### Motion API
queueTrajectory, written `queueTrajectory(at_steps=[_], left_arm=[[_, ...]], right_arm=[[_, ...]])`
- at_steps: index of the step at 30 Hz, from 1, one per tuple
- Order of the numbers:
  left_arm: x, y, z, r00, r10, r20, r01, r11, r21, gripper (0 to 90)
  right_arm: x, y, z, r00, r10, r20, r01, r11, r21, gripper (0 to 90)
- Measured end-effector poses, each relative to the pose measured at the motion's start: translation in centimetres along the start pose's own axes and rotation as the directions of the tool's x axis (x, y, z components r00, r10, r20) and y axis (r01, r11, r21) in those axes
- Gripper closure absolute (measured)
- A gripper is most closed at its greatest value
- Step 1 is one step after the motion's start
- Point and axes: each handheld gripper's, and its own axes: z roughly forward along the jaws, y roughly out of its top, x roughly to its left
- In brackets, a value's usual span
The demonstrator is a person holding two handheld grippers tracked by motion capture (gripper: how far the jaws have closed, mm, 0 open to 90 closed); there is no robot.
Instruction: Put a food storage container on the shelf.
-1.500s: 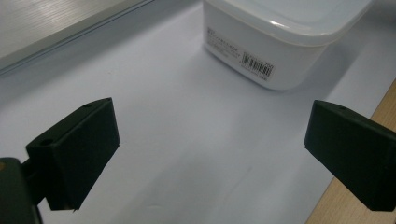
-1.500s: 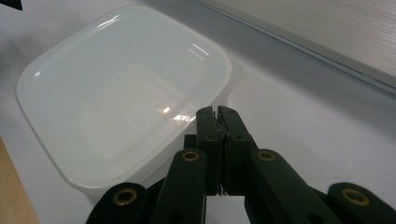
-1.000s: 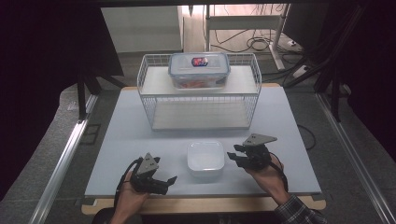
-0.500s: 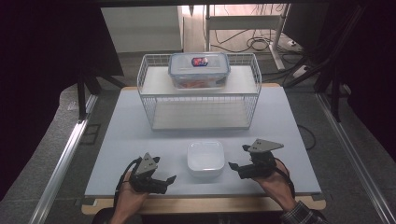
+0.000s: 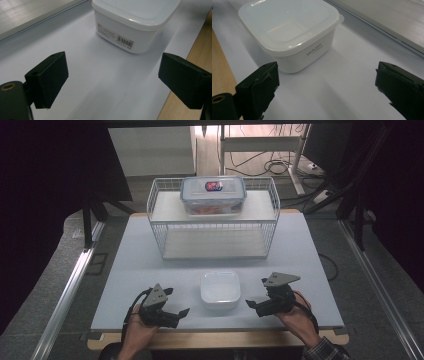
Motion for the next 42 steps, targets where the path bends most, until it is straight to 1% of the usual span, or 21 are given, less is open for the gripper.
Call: queueTrajectory(at_steps=[3,5,7,10,11,14,18,20,22,24,26,28,30,33,35,37,38,39,40,41,42], left_arm=[[0.0,0.2,0.1,1.0,-0.005,0.003,0.005,1.0,0.006,8.6],[0.0,0.4,0.2,1.0,0.002,0.003,-0.002,1.0,0.007,7.9],[0.2,0.7,0.5,0.9998,0.011,0.014,-0.011,0.9999,0.007,6.4],[0.4,1.5,0.9,0.9997,0.012,0.022,-0.012,0.9996,0.024,5.5],[0.5,1.8,1.0,0.9996,0.011,0.025,-0.012,0.9997,0.022,5.4],[0.6,2.7,1.5,0.9994,-0.001,0.034,0.0,0.9996,0.028,5.2],[0.5,3.8,2.0,0.999,0.0,0.044,-0.002,0.9992,0.04,4.0],[0.6,4.3,2.3,0.9986,-0.008,0.052,0.006,0.9988,0.048,3.2],[0.6,4.9,2.8,0.9971,-0.02,0.073,0.015,0.9982,0.057,2.9],[0.8,5.5,3.6,0.996,-0.027,0.085,0.021,0.9972,0.072,1.9],[1.0,6.1,4.2,0.9938,-0.043,0.103,0.035,0.9966,0.074,2.0],[1.0,6.5,4.7,0.9939,-0.048,0.099,0.04,0.9961,0.079,2.7],[1.1,6.9,5.2,0.992,-0.059,0.112,0.051,0.9957,0.078,3.4],[1.4,7.3,6.0,0.9876,-0.083,0.133,0.073,0.9943,0.078,4.0],[1.6,7.3,6.8,0.986,-0.093,0.139,0.08,0.9924,0.094,4.0],[1.7,7.1,7.4,0.9858,-0.098,0.137,0.082,0.9897,0.118,4.3],[1.7,6.9,7.6,0.9837,-0.103,0.147,0.085,0.9885,0.125,4.5],[1.9,6.8,7.7,0.9772,-0.128,0.169,0.108,0.986,0.127,4.4],[2.0,6.7,7.8,0.9719,-0.145,0.185,0.121,0.9837,0.133,5.4],[2.1,6.6,7.8,0.9655,-0.16,0.205,0.134,0.9814,0.138,5.9],[2.1,6.5,7.9,0.9606,-0.165,0.224,0.135,0.9804,0.143,6.8]], right_arm=[[-0.1,0.2,-0.1,1.0,0.003,-0.006,-0.003,1.0,-0.003,4.7],[-0.2,0.4,-0.2,0.9998,0.004,-0.02,-0.004,1.0,0.005,4.8],[-0.3,0.8,-0.2,0.9993,-0.001,-0.037,0.001,1.0,0.009,4.8],[-0.3,1.3,0.1,0.9989,-0.01,-0.046,0.01,1.0,0.008,4.5],[-0.3,1.4,0.1,0.9988,-0.01,-0.048,0.01,1.0,0.007,4.3],[-0.3,1.8,0.5,0.9981,0.02,-0.058,-0.019,1.0,0.008,3.7],[-0.5,2.5,0.8,0.9956,0.058,-0.074,-0.057,0.998,0.019,2.3],[-0.5,2.7,1.0,0.9945,0.075,-0.073,-0.074,0.997,0.022,1.9],[-0.5,3.0,1.2,0.9939,0.084,-0.073,-0.082,0.996,0.025,1.6],[-0.5,3.3,1.4,0.9945,0.076,-0.072,-0.075,0.997,0.023,1.3],[-0.5,3.6,1.7,0.9931,0.08,-0.086,-0.078,0.996,0.031,1.7],[-0.6,3.9,2.1,0.9917,0.088,-0.093,-0.084,0.995,0.046,4.9],[-0.6,4.3,2.4,0.9915,0.088,-0.096,-0.083,0.995,0.059,7.4],[-0.7,4.9,3.1,0.9909,0.084,-0.105,-0.077,0.994,0.073,9.9],[-0.7,5.1,3.7,0.9886,0.089,-0.122,-0.079,0.993,0.084,10.8],[-0.7,5.1,4.3,0.9884,0.087,-0.125,-0.075,0.992,0.101,11.4],[-0.7,5.1,4.6,0.9877,0.09,-0.128,-0.077,0.991,0.108,11.6],[-0.7,5.0,4.9,0.9868,0.095,-0.131,-0.08,0.99,0.117,11.3],[-0.7,4.8,5.1,0.9834,0.11,-0.145,-0.093,0.989,0.118,11.7],[-0.8,4.7,5.2,0.9776,0.135,-0.161,-0.115,0.986,0.124,11.7],[-0.9,4.6,5.3,0.9724,0.155,-0.175,-0.134,0.983,0.128,11.7]])
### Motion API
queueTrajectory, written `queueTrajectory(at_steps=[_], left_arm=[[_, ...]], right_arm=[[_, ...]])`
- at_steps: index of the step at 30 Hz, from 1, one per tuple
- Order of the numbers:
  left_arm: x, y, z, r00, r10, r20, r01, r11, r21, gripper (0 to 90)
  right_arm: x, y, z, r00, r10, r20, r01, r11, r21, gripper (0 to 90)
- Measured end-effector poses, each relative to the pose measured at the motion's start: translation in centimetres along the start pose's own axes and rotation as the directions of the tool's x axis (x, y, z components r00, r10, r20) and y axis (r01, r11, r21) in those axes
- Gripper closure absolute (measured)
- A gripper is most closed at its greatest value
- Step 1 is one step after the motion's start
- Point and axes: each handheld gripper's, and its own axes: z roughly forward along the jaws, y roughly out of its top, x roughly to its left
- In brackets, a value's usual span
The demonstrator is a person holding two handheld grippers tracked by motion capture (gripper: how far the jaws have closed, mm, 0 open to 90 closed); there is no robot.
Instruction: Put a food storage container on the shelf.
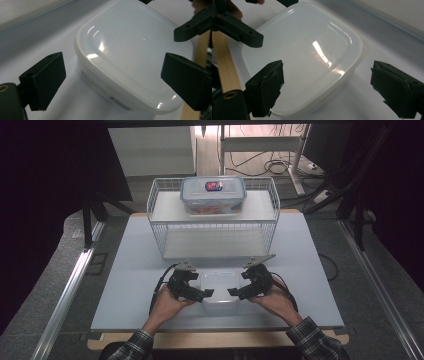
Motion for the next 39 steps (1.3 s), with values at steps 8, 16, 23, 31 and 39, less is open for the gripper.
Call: queueTrajectory(at_steps=[8,16,23,31,39], left_arm=[[-1.6,-0.9,-0.7,0.9998,0.007,0.02,-0.008,0.9996,0.028,12.0],[-2.5,-2.1,-2.8,0.997,-0.076,-0.011,0.076,0.9962,-0.043,53.0],[-3.0,-2.4,-3.4,0.9912,-0.127,-0.036,0.123,0.9884,-0.089,65.2],[-3.0,-2.7,-3.6,0.9858,-0.157,-0.059,0.149,0.9804,-0.129,78.9],[-3.0,-2.4,-3.9,0.9846,-0.152,-0.087,0.138,0.9798,-0.144,79.0]], right_arm=[[1.2,-0.8,-0.4,0.9971,0.054,-0.053,-0.052,0.998,0.022,22.5],[1.6,-2.0,-2.6,0.9904,0.133,-0.038,-0.134,0.991,-0.014,57.3],[2.0,-2.2,-3.3,0.9844,0.174,-0.025,-0.175,0.984,-0.032,68.1],[1.8,-2.5,-3.5,0.9841,0.177,-0.015,-0.177,0.981,-0.075,78.6],[2.4,-2.3,-3.3,0.9916,0.125,0.035,-0.12,0.987,-0.108,78.7]])
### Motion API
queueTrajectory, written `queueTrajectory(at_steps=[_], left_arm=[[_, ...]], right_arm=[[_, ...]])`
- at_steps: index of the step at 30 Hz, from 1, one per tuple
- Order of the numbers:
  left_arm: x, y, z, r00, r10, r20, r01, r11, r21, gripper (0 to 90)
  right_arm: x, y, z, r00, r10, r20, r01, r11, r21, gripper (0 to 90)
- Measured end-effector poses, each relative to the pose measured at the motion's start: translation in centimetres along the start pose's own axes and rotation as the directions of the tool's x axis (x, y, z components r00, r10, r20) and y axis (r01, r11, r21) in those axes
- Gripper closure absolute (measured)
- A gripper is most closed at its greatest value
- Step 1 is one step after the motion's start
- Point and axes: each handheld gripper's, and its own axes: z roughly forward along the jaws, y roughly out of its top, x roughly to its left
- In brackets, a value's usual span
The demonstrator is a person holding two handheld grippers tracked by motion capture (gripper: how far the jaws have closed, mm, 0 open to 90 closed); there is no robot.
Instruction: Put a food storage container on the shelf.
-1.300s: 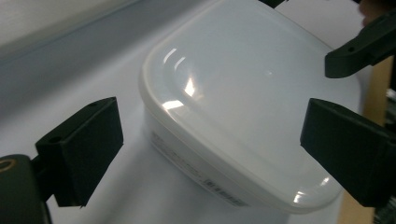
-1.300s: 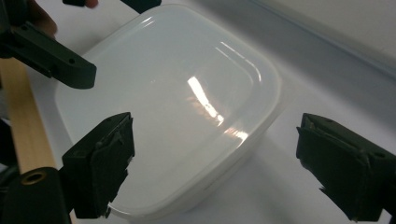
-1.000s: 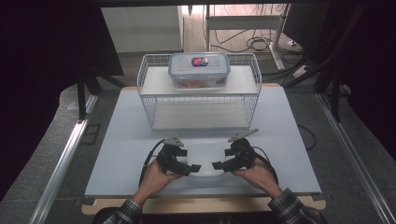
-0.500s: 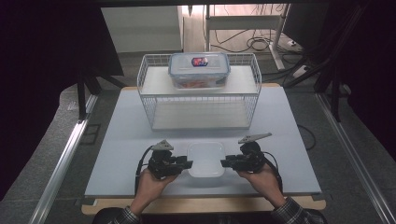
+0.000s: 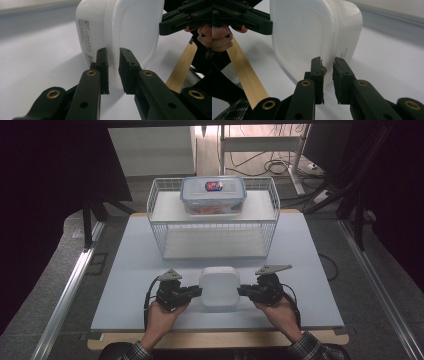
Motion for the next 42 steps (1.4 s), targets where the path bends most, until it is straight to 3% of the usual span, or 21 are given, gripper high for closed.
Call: queueTrajectory(at_steps=[15,26,42], left_arm=[[-0.8,3.3,-2.0,0.9943,0.095,-0.049,-0.098,0.9927,-0.07,78.9],[-1.0,6.6,-3.4,0.9917,0.115,-0.056,-0.12,0.9877,-0.1,78.8],[-1.2,11.4,-6.0,0.9831,0.16,-0.089,-0.172,0.973,-0.154,78.8]], right_arm=[[0.4,2.6,-1.6,0.9965,-0.082,0.012,0.083,0.991,-0.105,78.7],[0.3,5.8,-3.2,0.9954,-0.095,0.014,0.096,0.982,-0.16,78.8],[0.7,10.8,-5.2,0.9892,-0.143,0.03,0.146,0.963,-0.227,78.9]])
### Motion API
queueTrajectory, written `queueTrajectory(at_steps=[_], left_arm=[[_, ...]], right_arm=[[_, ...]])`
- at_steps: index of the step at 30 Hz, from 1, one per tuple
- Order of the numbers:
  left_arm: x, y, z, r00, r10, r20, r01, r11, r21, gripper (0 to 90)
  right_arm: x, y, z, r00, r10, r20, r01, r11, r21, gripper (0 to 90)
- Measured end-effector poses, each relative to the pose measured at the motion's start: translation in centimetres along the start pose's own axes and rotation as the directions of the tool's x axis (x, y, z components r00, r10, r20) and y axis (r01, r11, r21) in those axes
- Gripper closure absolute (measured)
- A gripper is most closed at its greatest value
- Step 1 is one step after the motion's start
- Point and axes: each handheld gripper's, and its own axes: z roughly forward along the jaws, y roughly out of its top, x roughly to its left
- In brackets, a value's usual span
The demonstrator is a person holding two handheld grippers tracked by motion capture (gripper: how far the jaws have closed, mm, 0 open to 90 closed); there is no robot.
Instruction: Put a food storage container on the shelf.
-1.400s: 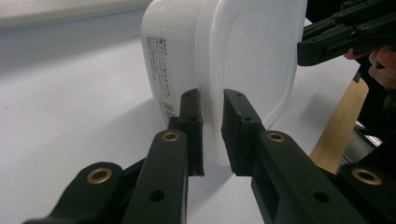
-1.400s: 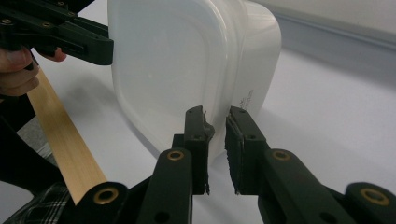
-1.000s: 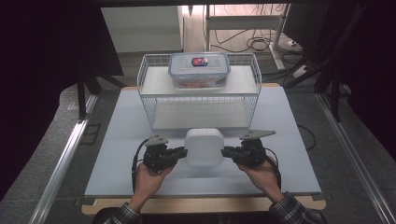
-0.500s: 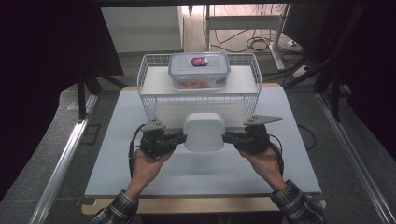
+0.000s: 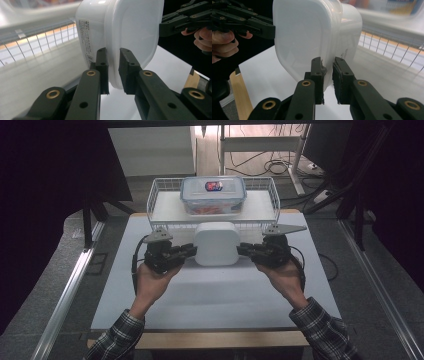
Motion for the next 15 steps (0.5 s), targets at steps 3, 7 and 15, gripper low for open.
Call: queueTrajectory(at_steps=[3,7,15], left_arm=[[0.2,1.0,-0.3,1.0,0.003,-0.005,-0.004,1.0,-0.009,78.8],[0.5,2.4,-0.6,0.9998,0.011,-0.014,-0.011,0.9997,-0.02,78.8],[0.7,4.7,-1.2,0.9992,0.025,-0.03,-0.026,0.9987,-0.043,78.9]], right_arm=[[-0.1,1.1,-0.1,1.0,-0.001,0.0,0.001,1.0,-0.011,78.9],[-0.3,2.5,-0.2,0.9999,-0.008,0.008,0.008,1.0,-0.019,78.9],[-0.8,4.9,-0.3,0.9997,-0.017,0.016,0.018,0.999,-0.046,78.6]])
